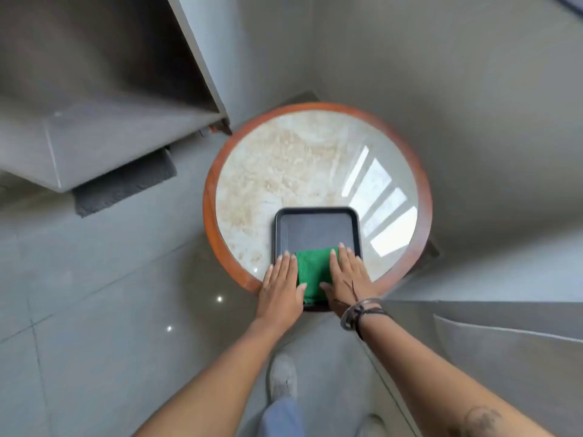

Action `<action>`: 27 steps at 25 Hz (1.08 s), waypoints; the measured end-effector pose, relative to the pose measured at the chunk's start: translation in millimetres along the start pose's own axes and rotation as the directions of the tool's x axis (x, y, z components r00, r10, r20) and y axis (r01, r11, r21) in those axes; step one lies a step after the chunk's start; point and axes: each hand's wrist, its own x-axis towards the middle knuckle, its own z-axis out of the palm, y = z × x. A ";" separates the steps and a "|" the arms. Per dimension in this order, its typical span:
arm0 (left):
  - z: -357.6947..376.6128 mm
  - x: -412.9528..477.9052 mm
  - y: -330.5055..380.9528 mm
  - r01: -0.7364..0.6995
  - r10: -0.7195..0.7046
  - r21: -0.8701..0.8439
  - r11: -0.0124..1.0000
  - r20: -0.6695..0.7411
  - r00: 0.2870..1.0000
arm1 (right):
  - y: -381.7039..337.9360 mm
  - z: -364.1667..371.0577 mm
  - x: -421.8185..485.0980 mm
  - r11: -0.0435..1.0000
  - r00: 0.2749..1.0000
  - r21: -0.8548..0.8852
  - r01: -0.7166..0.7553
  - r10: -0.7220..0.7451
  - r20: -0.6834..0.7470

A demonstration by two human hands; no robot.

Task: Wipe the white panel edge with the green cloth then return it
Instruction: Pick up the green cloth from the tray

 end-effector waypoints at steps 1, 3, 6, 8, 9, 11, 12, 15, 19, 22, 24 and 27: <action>7.5 8.6 -2.2 -0.022 0.022 -0.005 1.000 -0.023 0.999 | 2.6 5.8 9.1 0.999 0.999 -0.025 0.025 -0.025 -0.024; 14.4 18.3 0.3 -0.030 0.024 -0.074 0.997 -0.083 0.996 | 6.7 9.1 19.0 1.000 0.998 -0.009 0.004 -0.005 -0.068; 20.0 26.4 17.1 0.123 -0.201 -0.415 0.902 -0.151 0.968 | 6.0 5.6 27.2 0.984 0.987 0.113 -0.141 0.148 -0.063; 21.5 34.8 24.0 0.300 -0.462 -0.671 0.678 -0.072 0.884 | 0.0 3.7 33.4 0.906 0.938 0.259 -0.334 0.347 -0.006; 22.4 39.7 25.6 0.375 -0.553 -0.725 0.578 -0.011 0.833 | -3.3 1.9 37.2 0.843 0.899 0.330 -0.425 0.436 0.044; 24.1 46.0 26.3 0.480 -0.633 -0.738 0.474 0.093 0.768 | -6.9 2.4 42.7 0.709 0.833 0.453 -0.540 0.528 0.166; 25.7 46.9 25.4 0.496 -0.635 -0.750 0.439 0.132 0.761 | -7.9 3.5 41.8 0.661 0.818 0.497 -0.563 0.530 0.221; 21.4 41.4 21.9 0.448 -0.574 -0.850 0.276 0.228 0.786 | -4.4 -10.8 30.8 0.553 0.821 0.641 -0.532 0.521 0.232; -7.6 -3.6 36.5 0.250 -0.427 -0.942 0.226 0.134 0.894 | 8.0 -42.9 -17.2 0.367 0.923 0.891 -0.266 0.364 0.126; -31.0 -54.3 55.9 0.108 -0.283 -0.988 0.111 0.072 0.956 | 15.6 -63.7 -72.9 0.145 0.974 0.982 -0.118 0.211 0.086; -32.7 -87.0 69.9 0.095 -0.249 -0.995 -0.011 0.094 0.964 | 22.7 -68.9 -110.6 0.078 0.990 0.994 -0.081 0.123 0.071; -6.6 -140.6 93.3 0.130 -0.223 -0.965 -0.227 0.181 0.958 | 42.0 -55.0 -166.6 0.002 0.992 0.993 -0.119 0.049 0.118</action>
